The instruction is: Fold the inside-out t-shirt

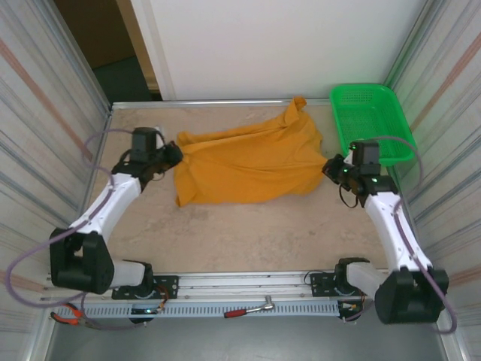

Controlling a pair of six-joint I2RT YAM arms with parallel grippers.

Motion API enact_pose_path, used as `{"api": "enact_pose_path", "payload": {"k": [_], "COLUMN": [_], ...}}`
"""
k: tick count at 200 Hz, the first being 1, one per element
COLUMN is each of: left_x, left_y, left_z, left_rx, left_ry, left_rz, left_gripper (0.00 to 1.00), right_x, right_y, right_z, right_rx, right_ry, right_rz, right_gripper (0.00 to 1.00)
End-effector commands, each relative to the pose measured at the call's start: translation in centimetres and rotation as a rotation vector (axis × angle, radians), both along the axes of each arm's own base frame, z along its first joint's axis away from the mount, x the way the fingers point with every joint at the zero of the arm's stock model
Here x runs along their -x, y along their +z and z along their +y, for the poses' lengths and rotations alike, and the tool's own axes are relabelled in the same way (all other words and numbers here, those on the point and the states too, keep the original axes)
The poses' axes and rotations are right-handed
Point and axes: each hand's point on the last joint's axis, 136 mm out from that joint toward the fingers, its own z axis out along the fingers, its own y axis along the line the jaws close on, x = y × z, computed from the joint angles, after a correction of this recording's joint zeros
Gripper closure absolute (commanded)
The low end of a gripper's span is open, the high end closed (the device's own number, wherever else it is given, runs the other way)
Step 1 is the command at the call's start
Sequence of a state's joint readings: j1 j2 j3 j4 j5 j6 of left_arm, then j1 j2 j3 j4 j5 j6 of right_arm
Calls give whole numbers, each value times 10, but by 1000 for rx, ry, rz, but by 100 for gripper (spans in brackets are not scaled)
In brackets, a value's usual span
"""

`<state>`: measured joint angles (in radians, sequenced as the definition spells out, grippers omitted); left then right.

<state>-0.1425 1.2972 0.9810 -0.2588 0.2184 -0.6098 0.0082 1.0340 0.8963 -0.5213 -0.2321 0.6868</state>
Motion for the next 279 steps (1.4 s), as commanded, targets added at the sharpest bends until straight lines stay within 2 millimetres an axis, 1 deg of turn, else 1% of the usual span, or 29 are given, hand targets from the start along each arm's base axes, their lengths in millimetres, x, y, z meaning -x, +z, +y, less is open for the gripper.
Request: {"api": "enact_pose_path", "payload": {"k": [1, 9, 19, 27, 38, 48, 51, 67, 76, 83, 87, 93, 98, 106, 112, 122, 136, 144, 159, 171, 177, 179, 187, 200, 210, 215, 232, 253, 279], "left_x": [16, 17, 17, 13, 6, -3, -7, -27, -40, -51, -57, -65, -70, -77, -78, -76, -64, -54, -26, -2, 9, 13, 28, 48, 60, 66, 79, 86, 87], "left_y": [17, 23, 28, 28, 20, 11, 7, -14, -26, -35, -39, -44, -46, -47, -45, -40, -36, -33, -40, -47, -51, -52, -58, -65, -69, -70, -74, -79, -81], "left_z": [6, 11, 17, 21, 26, 26, 26, 25, 25, 27, 27, 28, 29, 31, 32, 35, 38, 38, 39, 40, 40, 40, 40, 39, 37, 36, 36, 34, 33], "left_rx": [103, 119, 138, 137, 136, 158, 162, 158, 158, 153, 151, 146, 141, 134, 127, 114, 102, 102, 110, 122, 126, 128, 134, 146, 160, 166, 172, 184, 185], "left_ry": [-26, -14, -5, 4, 13, 6, 3, -5, -6, -3, -7, -10, -7, -8, -9, -7, 0, 8, 33, 53, 63, 66, 80, 88, 92, 93, 103, 104, 101], "left_rz": [29, 24, 19, 21, 48, 78, 85, 126, 142, 150, 151, 149, 150, 140, 132, 122, 120, 118, 153, 178, 187, 191, 207, 223, 231, 231, 235, 248, 254], "left_gripper": [100, 100, 100, 100, 100, 100, 100, 100, 96, 88, 82, 73, 66, 56, 52, 46, 44, 42, 41, 41, 41, 41, 41, 39, 39, 39, 38, 38, 38], "right_x": [36, 40, 42, 39, 30, 19, 13, -17, -38, -54, -62, -71, -76, -78, -75, -63, -39, -23, 8, 29, 38, 38, 50, 64, 71, 74, 81, 82, 80], "right_y": [18, 26, 31, 31, 27, 23, 17, 6, -1, -6, -10, -14, -17, -20, -21, -24, -36, -46, -69, -87, -95, -94, -107, -122, -133, -138, -152, -165, -174], "right_z": [-4, -4, -4, -4, -4, -6, -6, -12, -14, -13, -13, -13, -13, -14, -15, -18, -23, -26, -32, -36, -37, -37, -39, -43, -45, -46, -48, -49, -49], "right_rx": [-4, -12, -25, -35, -41, -47, -52, -47, -51, -65, -69, -66, -62, -48, -36, -12, 16, 29, 43, 46, 48, 49, 54, 64, 69, 71, 74, 67, 25], "right_ry": [11, 7, 1, -4, -12, -26, -31, -58, -58, -44, -37, -26, -23, -20, -20, -28, -45, -63, -98, -127, -137, -139, -154, -179, -195, -203, -218, -224, -219], "right_rz": [39, 28, 22, 23, 27, 21, 41, 45, 46, 49, 56, 67, 79, 90, 93, 106, 144, 175, 237, 278, 299, 295, 333, 379, 410, 423, 453, 453, 419], "right_gripper": [100, 100, 100, 100, 100, 100, 100, 100, 100, 83, 69, 53, 46, 40, 38, 36, 34, 33, 30, 28, 28, 28, 26, 25, 24, 22, 20, 21, 23]}}
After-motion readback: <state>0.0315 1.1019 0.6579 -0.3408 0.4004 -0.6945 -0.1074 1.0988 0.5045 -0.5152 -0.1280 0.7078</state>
